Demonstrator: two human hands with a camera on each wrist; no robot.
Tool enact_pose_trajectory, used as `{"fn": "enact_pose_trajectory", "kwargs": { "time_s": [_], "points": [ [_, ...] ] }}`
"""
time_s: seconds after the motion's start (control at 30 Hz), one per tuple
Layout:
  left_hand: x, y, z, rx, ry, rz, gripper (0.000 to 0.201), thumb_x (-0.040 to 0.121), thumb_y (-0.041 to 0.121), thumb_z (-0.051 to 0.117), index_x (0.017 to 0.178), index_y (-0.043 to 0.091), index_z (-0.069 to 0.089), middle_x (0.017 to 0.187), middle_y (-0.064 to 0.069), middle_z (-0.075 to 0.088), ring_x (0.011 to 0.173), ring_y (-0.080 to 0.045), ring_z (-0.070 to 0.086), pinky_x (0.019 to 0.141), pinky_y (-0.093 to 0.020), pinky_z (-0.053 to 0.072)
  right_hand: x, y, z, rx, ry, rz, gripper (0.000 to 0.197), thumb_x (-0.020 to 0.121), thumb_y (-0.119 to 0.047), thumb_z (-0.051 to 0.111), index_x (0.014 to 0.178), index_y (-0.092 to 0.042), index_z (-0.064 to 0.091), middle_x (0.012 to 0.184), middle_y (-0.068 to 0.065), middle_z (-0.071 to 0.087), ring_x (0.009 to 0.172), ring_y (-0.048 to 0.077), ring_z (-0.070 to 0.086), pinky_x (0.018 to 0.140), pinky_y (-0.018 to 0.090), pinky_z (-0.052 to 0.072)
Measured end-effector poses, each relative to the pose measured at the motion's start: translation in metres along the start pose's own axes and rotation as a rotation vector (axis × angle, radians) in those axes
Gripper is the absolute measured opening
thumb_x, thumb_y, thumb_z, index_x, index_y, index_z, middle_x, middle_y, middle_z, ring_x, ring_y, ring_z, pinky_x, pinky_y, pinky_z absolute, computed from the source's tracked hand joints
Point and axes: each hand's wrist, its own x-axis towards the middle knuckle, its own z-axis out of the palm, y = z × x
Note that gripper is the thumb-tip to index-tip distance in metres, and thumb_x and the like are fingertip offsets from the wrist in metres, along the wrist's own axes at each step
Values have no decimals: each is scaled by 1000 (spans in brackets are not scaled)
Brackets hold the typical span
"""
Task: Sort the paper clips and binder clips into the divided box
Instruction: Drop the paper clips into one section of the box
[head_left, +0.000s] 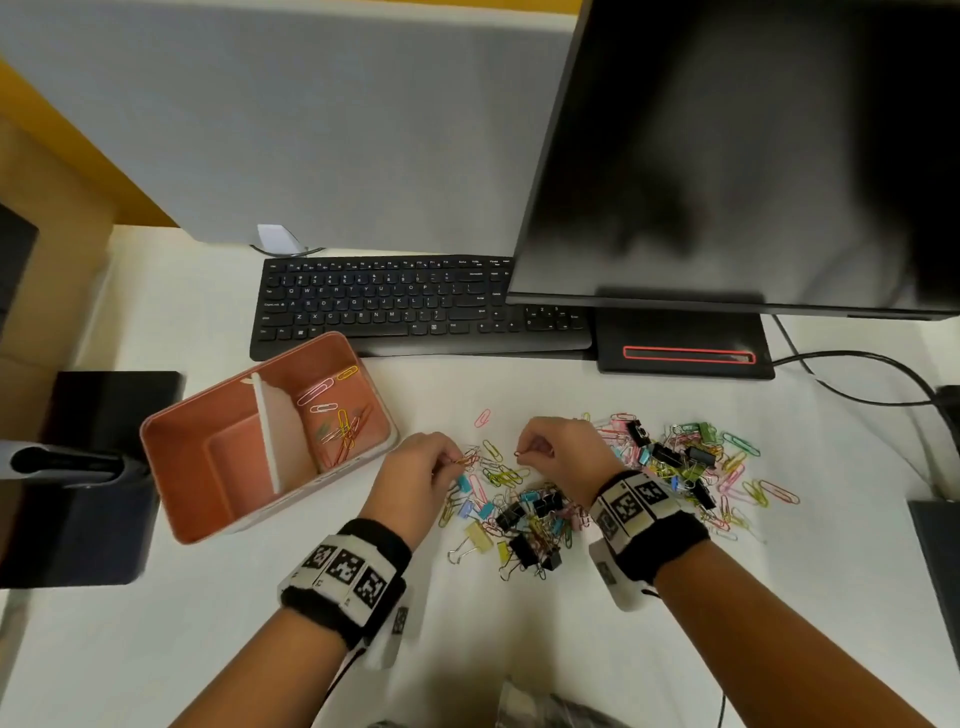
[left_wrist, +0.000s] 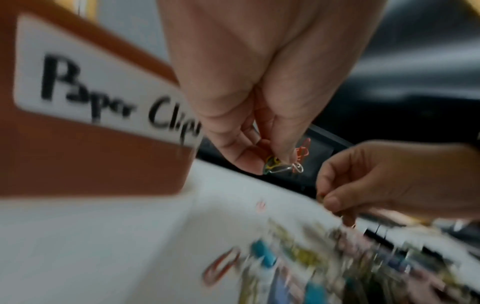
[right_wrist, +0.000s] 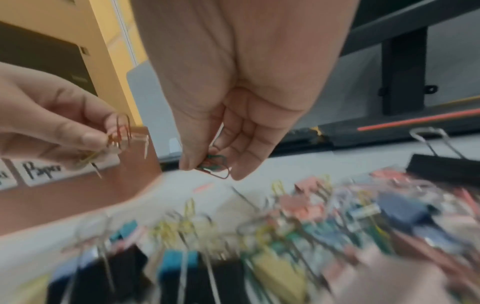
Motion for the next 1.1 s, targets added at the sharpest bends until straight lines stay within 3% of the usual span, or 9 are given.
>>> {"fn": "enact_pose_trajectory", "kwargs": {
  "time_s": [0.13, 0.3, 0.47, 0.57, 0.67, 0.73, 0.87, 1.0, 1.1],
  "points": [
    [-28, 17, -50, -92, 191, 77, 7, 81, 14, 67, 80, 20, 62, 79, 5, 61, 74, -3, 56, 66, -8, 42, -11, -38, -13, 52, 70, -96, 6, 85, -20, 64, 89, -16, 66, 77, -12, 58, 69, -4, 50, 69, 14, 41],
    [-41, 3, -118, -147, 403, -47, 9, 80, 15, 67, 77, 21, 61, 77, 7, 65, 74, -6, 60, 68, -7, 39, 1, -120, -10, 191, 133, -277, 3, 82, -19, 67, 85, -18, 66, 75, -16, 58, 73, 0, 54, 70, 10, 42],
    [-29, -24, -128, -145, 412, -182, 12, 79, 13, 69, 83, 23, 62, 82, 6, 63, 74, -4, 59, 77, -16, 47, 27, -170, 14, 221, 125, -337, 13, 80, -17, 69, 93, -13, 68, 92, 2, 68, 82, 14, 60, 80, 27, 50],
    [-36, -28, -113, -30, 391, -132, 23, 78, 18, 71, 99, 23, 62, 102, 3, 57, 83, -9, 59, 83, -26, 50, 30, -145, 17, 150, 175, -301, 17, 85, -23, 64, 101, -20, 65, 105, -3, 62, 90, 12, 59, 84, 29, 49],
    [-55, -22, -83, -87, 305, 10, 24, 78, 17, 70, 98, 26, 60, 96, 6, 55, 79, -3, 56, 72, -16, 47, 27, -90, 12, 21, 216, -169, 22, 90, -22, 55, 112, -22, 60, 119, -4, 56, 102, 10, 55, 94, 29, 45],
    [-63, -21, -54, -109, 166, 17, 27, 79, 20, 70, 103, 24, 59, 97, 7, 54, 81, -2, 53, 71, -17, 46, 25, -54, 11, -80, 159, -67, 32, 89, -20, 55, 121, -22, 54, 132, -2, 51, 118, 14, 49, 106, 33, 38],
    [-56, -30, 2, -80, -18, -70, 47, 81, 26, 66, 125, 22, 49, 113, 5, 45, 101, -11, 49, 90, -20, 40, 25, -21, 15, -217, -82, 3, 53, 83, -21, 63, 132, -26, 43, 152, -2, 26, 138, 19, 29, 115, 35, 26],
    [-42, -35, 32, -29, 30, -152, 47, 80, 23, 66, 123, 18, 49, 117, 1, 42, 104, -9, 39, 92, -17, 28, 25, -20, 22, -332, -175, -71, 60, 80, -21, 67, 135, -25, 42, 153, -1, 23, 141, 20, 20, 115, 36, 23],
    [-33, -37, 39, -9, 76, -177, 29, 80, 11, 66, 108, 14, 59, 107, -2, 50, 99, -17, 46, 89, -23, 37, 23, -17, 26, -317, -164, -122, 49, 81, -16, 66, 128, -18, 52, 141, 1, 38, 129, 21, 34, 109, 36, 34]
  ]
}}
